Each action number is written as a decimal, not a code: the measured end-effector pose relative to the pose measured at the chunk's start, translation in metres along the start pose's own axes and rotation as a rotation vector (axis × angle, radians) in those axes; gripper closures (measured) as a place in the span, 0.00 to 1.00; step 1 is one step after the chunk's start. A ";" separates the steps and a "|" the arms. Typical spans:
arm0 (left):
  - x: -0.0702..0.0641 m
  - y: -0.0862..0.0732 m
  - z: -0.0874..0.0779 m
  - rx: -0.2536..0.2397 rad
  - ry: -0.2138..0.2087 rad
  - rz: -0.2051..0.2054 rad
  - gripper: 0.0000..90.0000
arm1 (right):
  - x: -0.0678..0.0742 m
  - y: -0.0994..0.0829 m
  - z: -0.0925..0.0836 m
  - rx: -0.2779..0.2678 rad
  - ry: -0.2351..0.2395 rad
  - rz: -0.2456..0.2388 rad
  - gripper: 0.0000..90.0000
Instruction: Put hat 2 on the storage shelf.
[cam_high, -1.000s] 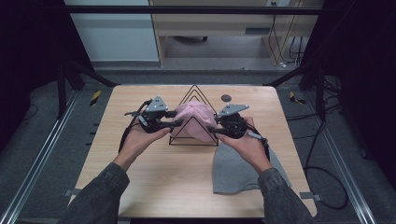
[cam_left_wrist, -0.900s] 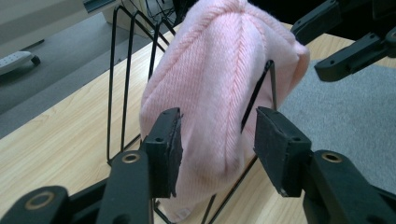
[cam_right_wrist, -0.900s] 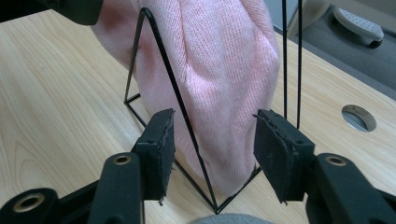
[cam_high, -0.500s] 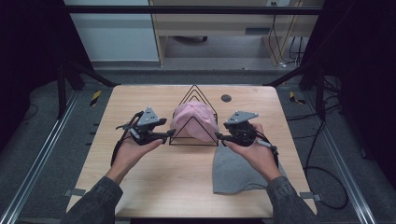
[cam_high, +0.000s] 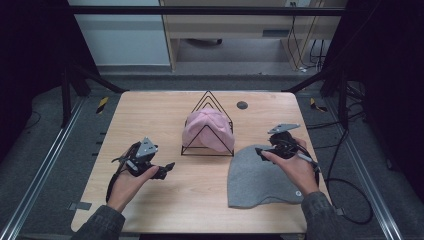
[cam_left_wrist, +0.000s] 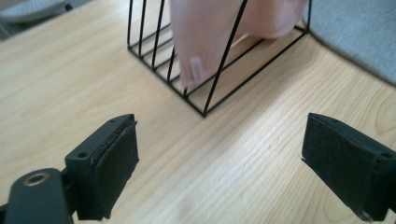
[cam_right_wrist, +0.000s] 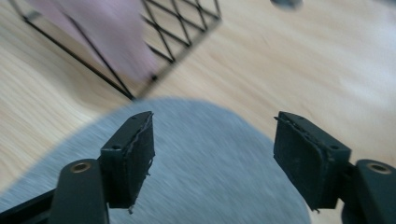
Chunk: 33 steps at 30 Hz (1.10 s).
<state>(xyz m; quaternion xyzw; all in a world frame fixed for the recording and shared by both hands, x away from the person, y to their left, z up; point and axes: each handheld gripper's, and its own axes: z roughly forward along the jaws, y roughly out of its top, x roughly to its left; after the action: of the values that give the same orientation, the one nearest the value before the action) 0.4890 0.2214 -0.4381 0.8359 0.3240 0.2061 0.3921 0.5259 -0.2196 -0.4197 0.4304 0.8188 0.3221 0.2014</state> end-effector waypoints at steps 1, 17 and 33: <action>0.002 -0.003 -0.001 0.009 0.003 0.000 0.10 | -0.005 -0.003 0.001 0.018 -0.001 0.016 0.33; 0.010 -0.016 0.005 0.075 0.030 -0.032 0.10 | -0.065 -0.042 0.022 0.190 -0.034 0.148 0.58; 0.011 -0.017 0.006 0.087 0.028 -0.032 0.10 | -0.070 -0.046 0.037 0.261 0.015 0.173 0.64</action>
<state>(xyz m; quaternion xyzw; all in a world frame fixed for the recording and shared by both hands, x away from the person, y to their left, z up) 0.4939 0.2335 -0.4543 0.8440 0.3514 0.1972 0.3541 0.5605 -0.2838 -0.4745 0.5196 0.8150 0.2322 0.1092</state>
